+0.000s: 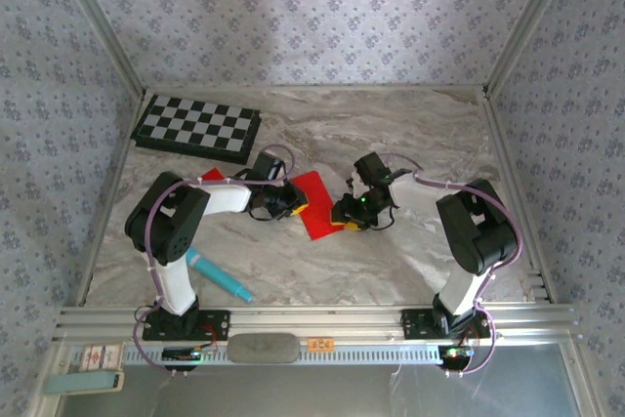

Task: Fold a paper plane with a square sheet of paper (pick it up from the middle)
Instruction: Fold the triangle a second time at the center of the table.

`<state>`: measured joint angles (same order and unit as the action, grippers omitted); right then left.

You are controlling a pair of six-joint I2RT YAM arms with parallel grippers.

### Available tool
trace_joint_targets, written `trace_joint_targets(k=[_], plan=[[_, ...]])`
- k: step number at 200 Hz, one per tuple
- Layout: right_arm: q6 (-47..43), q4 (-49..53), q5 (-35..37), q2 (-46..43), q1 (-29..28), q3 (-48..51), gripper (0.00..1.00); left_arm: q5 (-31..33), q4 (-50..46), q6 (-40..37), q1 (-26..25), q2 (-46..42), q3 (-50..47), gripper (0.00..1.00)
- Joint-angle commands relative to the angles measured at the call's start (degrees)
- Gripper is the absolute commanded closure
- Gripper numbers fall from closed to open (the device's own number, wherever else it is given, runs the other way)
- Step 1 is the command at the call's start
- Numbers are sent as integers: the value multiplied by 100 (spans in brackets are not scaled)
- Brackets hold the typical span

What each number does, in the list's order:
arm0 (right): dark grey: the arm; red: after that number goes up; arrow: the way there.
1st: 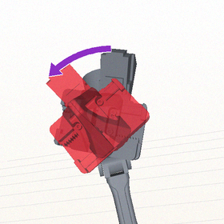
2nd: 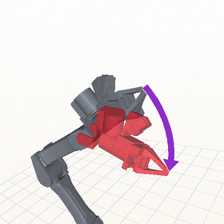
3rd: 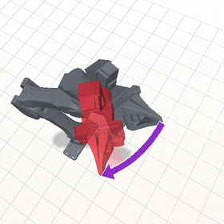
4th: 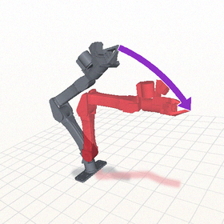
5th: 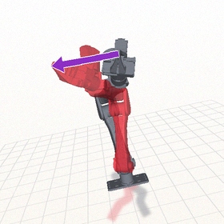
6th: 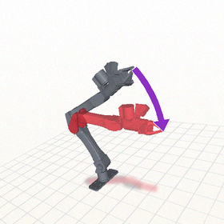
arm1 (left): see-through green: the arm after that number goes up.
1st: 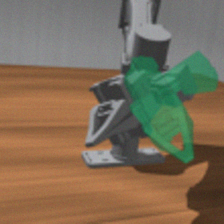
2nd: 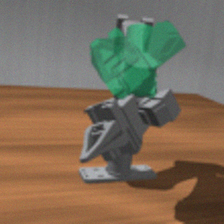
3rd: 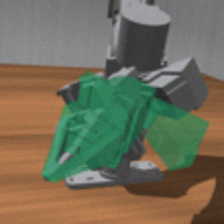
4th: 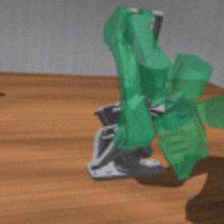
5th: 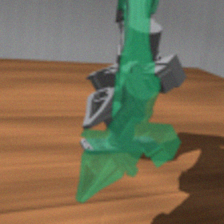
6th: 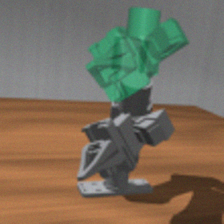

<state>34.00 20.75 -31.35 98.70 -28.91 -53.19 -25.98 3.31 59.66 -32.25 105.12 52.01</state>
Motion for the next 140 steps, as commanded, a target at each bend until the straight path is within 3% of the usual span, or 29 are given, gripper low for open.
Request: trace_joint_targets(k=[1, 102, 140], plan=[[-34, -22, -243, -53, -11, -91, 61, 199, -331, 5, 39, 251, -170, 82], [290, -323, -177, -46, 198, 6, 73, 181, -392, -155, 48, 254, -113, 83], [270, -256, -255, 17, 214, -96, 89, 93, -438, -405, 43, 174, 90, 82]])
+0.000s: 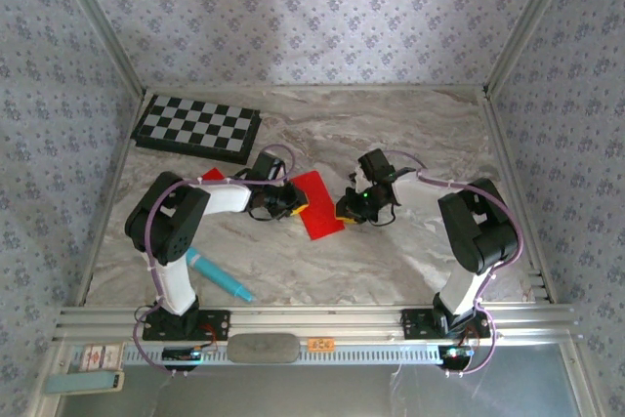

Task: Fold a paper plane with a square sheet of paper (pick it up from the middle)
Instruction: Fold the triangle a second time at the center of the table.

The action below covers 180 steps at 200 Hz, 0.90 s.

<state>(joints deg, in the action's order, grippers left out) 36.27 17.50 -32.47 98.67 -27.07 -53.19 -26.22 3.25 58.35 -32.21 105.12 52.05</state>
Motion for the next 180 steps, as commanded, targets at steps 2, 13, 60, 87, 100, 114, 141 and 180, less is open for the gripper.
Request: trace_joint_targets(k=[2, 13, 60, 87, 100, 114, 141, 180], plan=[[41, 74, -145, 13, 34, -100, 90, 117, -441, -292, 41, 164, 103, 82], [46, 117, -137, 7, 18, -117, 95, 111, -465, -379, 39, 101, 199, 81], [563, -333, 102, -316, 46, 275, 100, 248, -219, -351, 42, -289, 451, 65], [1134, -873, 288, -595, 38, 704, 100, 300, 308, -82, 39, -241, 276, 63], [1341, -1022, 361, -695, 33, 864, 100, 361, 415, 3, 39, -190, 227, 63], [1483, -1140, 414, -807, 22, 992, 100, 363, 553, 51, 43, -138, 161, 63], [1488, -1117, 280, -781, -25, 983, 100, 272, 661, 45, 41, 50, 214, 69], [1322, -1012, 116, -678, -173, 729, 100, 135, 444, -90, 39, 359, 370, 74]])
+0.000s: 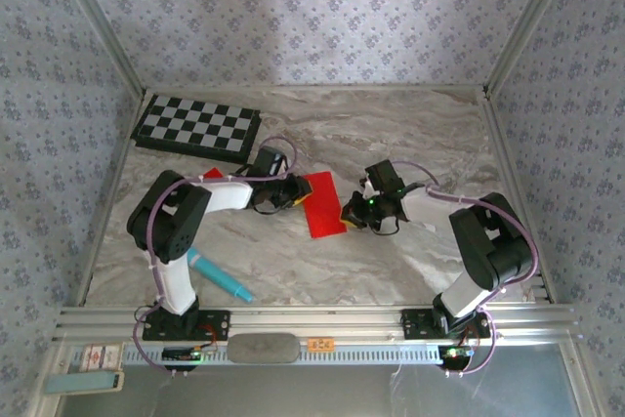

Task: Fold a paper plane with a square sheet of paper (pick it up from the middle)
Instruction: Fold the triangle a second time at the center of the table.

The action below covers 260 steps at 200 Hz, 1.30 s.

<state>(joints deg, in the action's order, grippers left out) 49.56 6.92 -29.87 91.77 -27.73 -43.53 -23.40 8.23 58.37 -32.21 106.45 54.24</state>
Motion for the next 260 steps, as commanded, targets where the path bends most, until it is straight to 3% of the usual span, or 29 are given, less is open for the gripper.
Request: trace_joint_targets(k=[1, 106, 260], plan=[[-16, 51, -148, 14, -109, -245, 100, -147, -61, -95, 43, 231, 159, 74], [-319, -38, -350, 714, -346, -1075, 100, -216, -680, -353, 38, 455, 412, 79], [-298, -264, 103, 1496, -495, -1621, 100, -174, -849, -395, 38, 495, 446, 83]])
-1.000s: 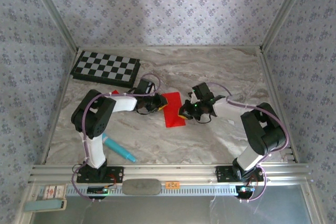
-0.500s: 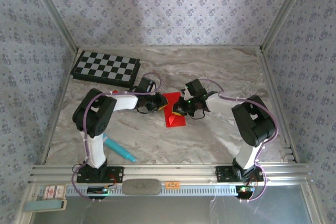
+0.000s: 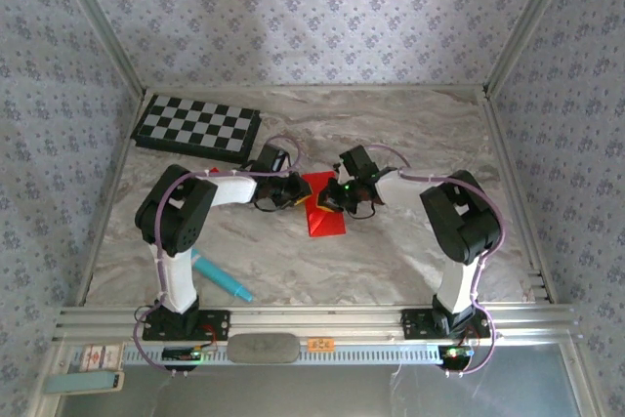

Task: Fold a paper plane with a square sheet of paper (pick it up from the middle)
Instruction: Fold the triangle a second time at the center of the table.

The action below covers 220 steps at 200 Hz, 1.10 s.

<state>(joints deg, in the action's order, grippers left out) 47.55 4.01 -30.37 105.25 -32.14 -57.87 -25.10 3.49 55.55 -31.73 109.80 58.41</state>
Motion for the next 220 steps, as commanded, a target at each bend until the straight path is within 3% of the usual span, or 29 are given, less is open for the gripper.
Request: trace_joint_targets(k=[1, 220], plan=[[-101, 24, 150, 151, -59, -189, 100, 1, -375, -114, -9, 163, 29, 83], [-278, 342, 324, 481, -121, -391, 100, -12, -366, -106, -16, 110, -23, 84]])
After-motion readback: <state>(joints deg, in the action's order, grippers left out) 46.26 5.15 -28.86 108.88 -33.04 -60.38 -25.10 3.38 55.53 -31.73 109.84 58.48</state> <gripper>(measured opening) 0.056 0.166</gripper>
